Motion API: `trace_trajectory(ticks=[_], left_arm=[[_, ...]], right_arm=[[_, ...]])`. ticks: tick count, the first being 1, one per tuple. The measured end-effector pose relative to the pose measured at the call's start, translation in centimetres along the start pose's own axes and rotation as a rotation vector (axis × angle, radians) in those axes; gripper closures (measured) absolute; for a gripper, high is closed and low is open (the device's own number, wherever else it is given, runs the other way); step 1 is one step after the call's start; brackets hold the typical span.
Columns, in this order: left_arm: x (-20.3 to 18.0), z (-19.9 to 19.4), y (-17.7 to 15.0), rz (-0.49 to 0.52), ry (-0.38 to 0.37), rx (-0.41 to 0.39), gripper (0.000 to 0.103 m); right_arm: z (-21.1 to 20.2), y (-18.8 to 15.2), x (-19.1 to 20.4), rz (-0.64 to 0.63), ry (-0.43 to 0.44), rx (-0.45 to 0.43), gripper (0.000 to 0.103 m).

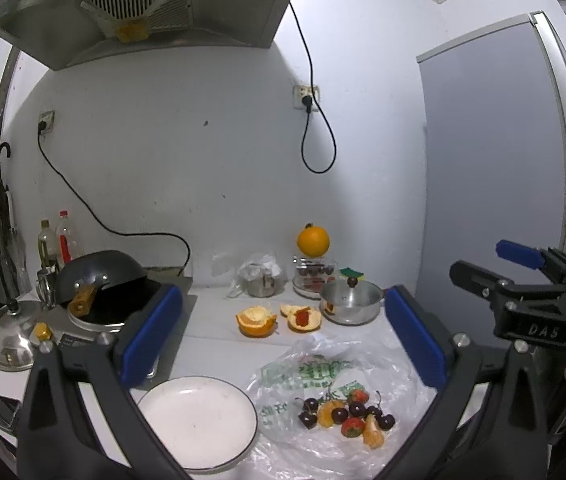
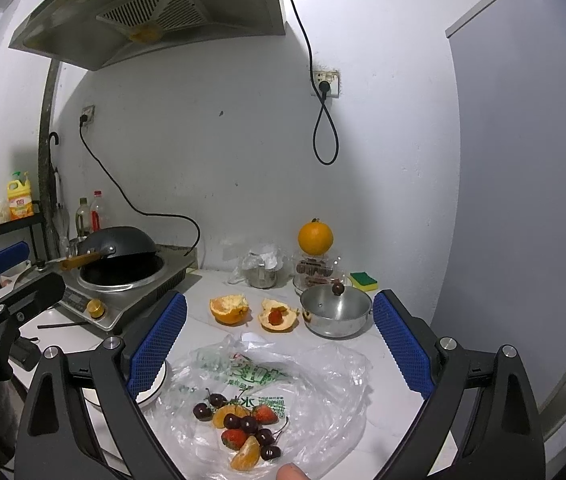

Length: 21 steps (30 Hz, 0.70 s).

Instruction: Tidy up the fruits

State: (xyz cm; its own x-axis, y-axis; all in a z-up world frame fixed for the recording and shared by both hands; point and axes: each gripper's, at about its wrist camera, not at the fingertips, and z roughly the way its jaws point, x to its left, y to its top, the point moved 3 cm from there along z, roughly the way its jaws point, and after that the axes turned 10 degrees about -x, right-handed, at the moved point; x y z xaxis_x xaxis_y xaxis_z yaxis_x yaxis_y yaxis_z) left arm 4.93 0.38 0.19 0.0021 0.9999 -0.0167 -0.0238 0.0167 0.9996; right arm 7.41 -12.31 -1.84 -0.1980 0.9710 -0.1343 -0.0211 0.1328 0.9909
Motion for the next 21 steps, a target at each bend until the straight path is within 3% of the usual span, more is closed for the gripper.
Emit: trace_trajectory(ticks=[21], left_arm=[[0.15, 0.01, 0.11, 0.0, 0.021, -0.008, 0.001]], right_arm=[[0.47, 0.29, -0.15, 0.011, 0.017, 0.005, 0.007]])
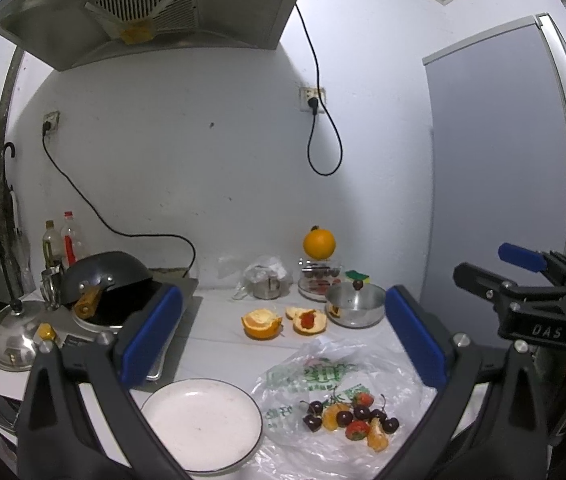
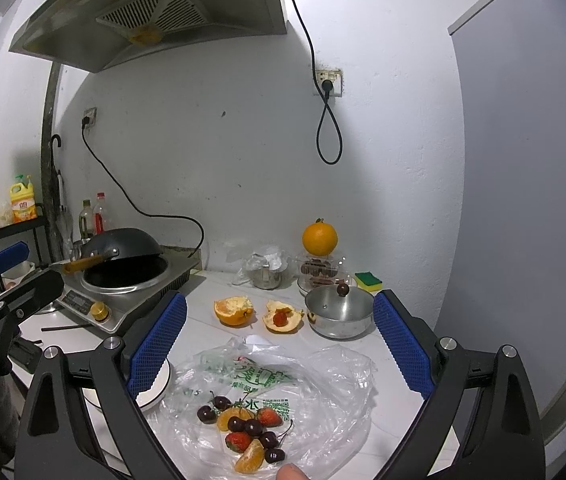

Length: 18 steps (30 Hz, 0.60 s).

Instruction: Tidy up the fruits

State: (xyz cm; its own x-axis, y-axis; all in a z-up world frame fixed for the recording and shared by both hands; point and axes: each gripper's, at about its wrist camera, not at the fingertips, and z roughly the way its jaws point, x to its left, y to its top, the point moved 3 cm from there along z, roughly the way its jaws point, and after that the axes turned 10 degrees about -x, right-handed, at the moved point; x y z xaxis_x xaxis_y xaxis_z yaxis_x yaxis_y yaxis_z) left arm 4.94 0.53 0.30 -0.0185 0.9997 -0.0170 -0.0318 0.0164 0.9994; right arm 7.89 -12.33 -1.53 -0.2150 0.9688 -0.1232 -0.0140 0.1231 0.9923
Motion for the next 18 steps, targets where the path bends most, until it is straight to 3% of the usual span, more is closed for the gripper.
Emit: trace_trajectory(ticks=[18], left_arm=[[-0.34, 0.05, 0.17, -0.003, -0.001, 0.008, 0.001]], right_arm=[[-0.04, -0.18, -0.15, 0.003, -0.003, 0.003, 0.007]])
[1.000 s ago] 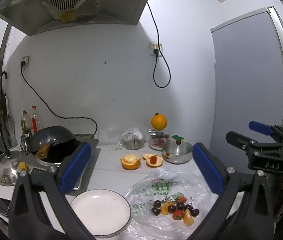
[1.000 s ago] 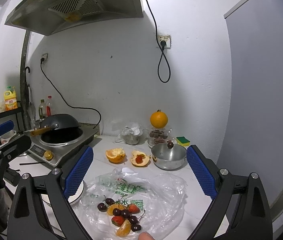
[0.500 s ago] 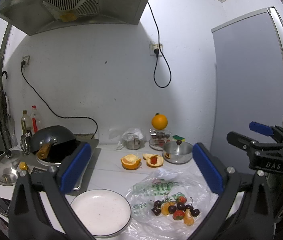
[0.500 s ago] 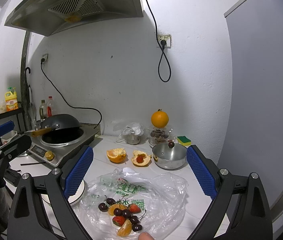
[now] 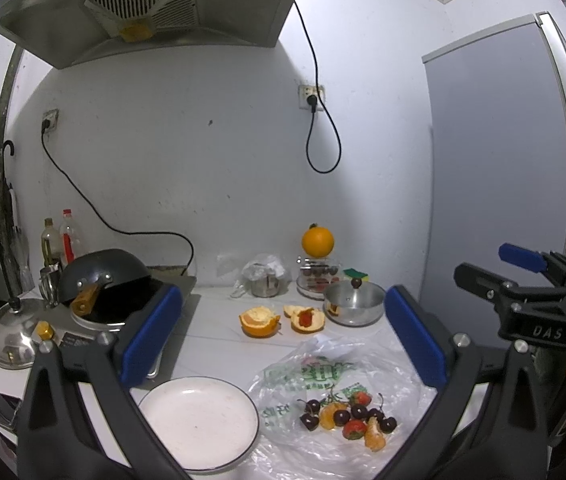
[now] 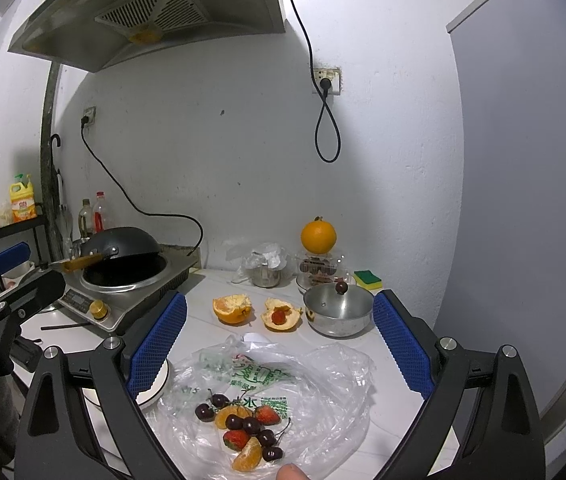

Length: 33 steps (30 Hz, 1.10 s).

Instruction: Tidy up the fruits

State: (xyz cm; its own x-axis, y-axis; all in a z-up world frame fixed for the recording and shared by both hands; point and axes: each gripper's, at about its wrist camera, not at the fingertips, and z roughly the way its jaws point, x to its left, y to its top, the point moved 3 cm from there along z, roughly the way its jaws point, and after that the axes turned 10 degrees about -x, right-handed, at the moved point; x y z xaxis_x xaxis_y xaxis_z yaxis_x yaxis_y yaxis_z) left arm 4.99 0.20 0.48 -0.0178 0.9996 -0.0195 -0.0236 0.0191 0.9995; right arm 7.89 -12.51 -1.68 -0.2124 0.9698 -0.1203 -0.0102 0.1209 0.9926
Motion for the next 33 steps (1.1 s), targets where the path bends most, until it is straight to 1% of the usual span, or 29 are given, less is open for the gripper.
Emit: trace_trajectory(ticks=[12, 25, 29, 33], left_arm=[[-0.8, 0.6, 0.0, 0.0, -0.006, 0.008, 0.001], [-2.2, 1.7, -0.3, 0.01, -0.006, 0.016, 0.001], [-3.1, 2.5, -1.0, 0.024, -0.007, 0.034, 0.001], [-4.1, 3.5, -2.2, 0.036, -0.017, 0.071, 0.001]], right_arm=[[-0.1, -0.1, -0.1, 0.002, 0.003, 0.0, 0.007], [0.4, 0.1, -2.1, 0.001, 0.018, -0.015, 0.007], [0.7, -0.1, -2.8, -0.004, 0.024, -0.015, 0.007], [1.4, -1.2, -4.0, -0.007, 0.023, 0.011, 0.007]])
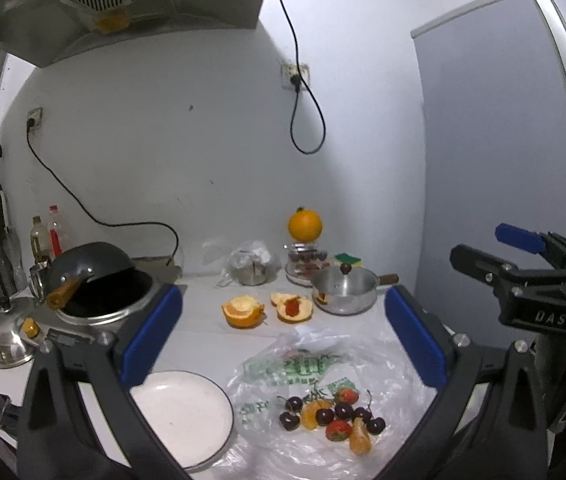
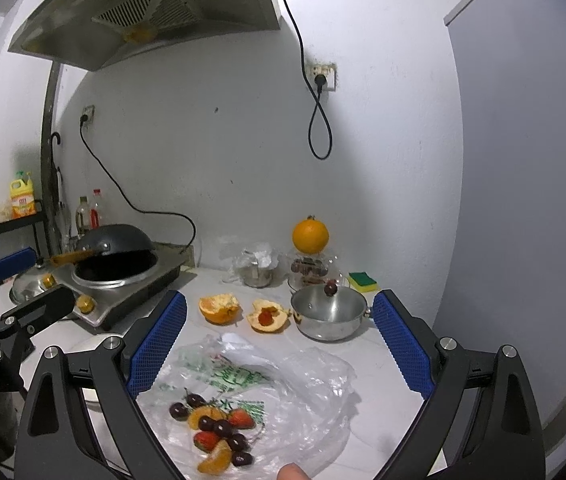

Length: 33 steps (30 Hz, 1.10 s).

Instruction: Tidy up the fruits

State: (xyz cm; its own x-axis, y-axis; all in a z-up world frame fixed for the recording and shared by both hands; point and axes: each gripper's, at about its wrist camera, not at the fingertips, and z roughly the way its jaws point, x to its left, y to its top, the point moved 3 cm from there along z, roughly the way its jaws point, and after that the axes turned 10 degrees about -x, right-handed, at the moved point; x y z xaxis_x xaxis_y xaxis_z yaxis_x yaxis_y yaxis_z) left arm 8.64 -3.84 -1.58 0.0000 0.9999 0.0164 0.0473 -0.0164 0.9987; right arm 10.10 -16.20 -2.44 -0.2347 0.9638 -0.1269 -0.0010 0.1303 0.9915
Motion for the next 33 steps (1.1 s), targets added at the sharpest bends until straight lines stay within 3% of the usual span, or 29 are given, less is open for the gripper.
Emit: trace_trajectory(ticks=[8, 15, 18, 20, 28, 33], left_arm=[[-1.7, 2.5, -4.5, -0.014, -0.015, 0.113, 0.001], [-3.7, 4.9, -8.6, 0.005, -0.048, 0.227, 0.002], [-4.9, 5.8, -10.8, 0.022, -0.075, 0.281, 0.002], [-5.4, 6.3, -12.1, 0.023, -0.082, 0.316, 0.003], [-7.0, 7.3, -16.5, 0.019, -0.111, 0.433, 0.017], [-7.4, 7.8, -18.8, 0.005, -0.14, 0.523, 0.038]], right_arm=[[2.1, -4.1, -2.2, -0.013, 0.022, 0.135, 0.007], [2.8, -6.9, -2.6, -0.026, 0.072, 0.185, 0.008], [3.4, -8.5, -2.6, -0.024, 0.096, 0.229, 0.024], [3.7, -9.6, -2.5, -0.028, 0.107, 0.263, 0.028], [4.5, -13.6, -1.9, -0.045, 0.181, 0.351, 0.05], [4.7, -15.1, -1.3, -0.053, 0.217, 0.377, 0.052]])
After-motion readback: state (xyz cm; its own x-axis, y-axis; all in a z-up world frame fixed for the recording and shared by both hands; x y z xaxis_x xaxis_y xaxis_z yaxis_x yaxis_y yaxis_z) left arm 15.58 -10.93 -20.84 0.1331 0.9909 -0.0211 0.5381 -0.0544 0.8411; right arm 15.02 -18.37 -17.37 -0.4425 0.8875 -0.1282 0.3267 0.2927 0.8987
